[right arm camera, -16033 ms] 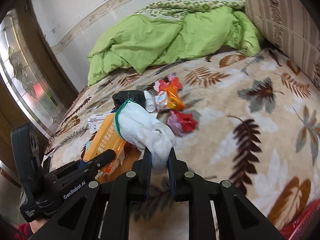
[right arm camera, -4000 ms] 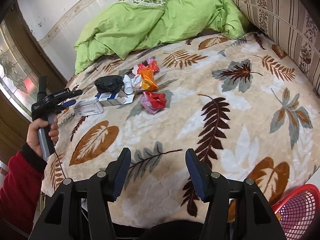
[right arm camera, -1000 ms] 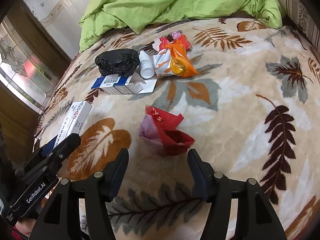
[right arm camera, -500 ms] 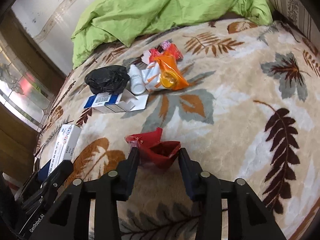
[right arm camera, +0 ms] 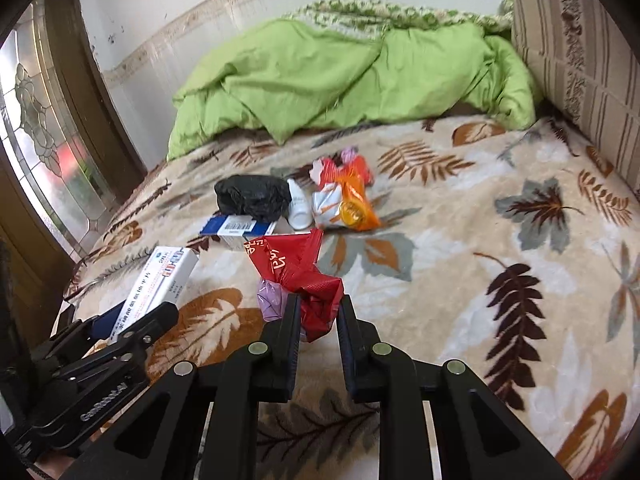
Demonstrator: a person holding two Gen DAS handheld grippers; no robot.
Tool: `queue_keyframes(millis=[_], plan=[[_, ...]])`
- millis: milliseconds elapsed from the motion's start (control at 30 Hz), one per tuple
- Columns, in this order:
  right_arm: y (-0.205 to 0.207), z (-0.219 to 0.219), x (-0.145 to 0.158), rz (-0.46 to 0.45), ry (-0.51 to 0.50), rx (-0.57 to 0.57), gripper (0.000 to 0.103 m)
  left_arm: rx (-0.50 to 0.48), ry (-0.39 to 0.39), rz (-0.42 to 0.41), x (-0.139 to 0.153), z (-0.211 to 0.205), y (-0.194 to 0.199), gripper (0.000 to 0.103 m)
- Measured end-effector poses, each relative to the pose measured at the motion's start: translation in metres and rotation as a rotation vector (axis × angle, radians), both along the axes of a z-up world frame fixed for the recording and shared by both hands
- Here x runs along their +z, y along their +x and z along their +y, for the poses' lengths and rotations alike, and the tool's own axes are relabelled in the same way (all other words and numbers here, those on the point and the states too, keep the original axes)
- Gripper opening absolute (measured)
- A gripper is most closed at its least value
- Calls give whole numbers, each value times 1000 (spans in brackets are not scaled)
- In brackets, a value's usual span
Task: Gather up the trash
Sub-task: 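Carry the medicine box and red packet toward the red basket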
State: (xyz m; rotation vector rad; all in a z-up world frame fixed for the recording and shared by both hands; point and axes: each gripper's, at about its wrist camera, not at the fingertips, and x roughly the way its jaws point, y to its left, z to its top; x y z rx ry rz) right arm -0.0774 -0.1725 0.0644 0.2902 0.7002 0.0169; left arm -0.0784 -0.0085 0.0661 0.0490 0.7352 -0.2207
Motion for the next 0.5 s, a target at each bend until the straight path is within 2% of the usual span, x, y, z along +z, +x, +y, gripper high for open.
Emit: queue_keyframes(millis=[167, 500], plan=[[-2, 0, 0, 0, -1, 3, 19, 2, 25, -25, 2, -3, -2, 52], [0, 0, -2, 5, 15, 1, 19, 2, 26, -28, 2, -5, -3, 52]])
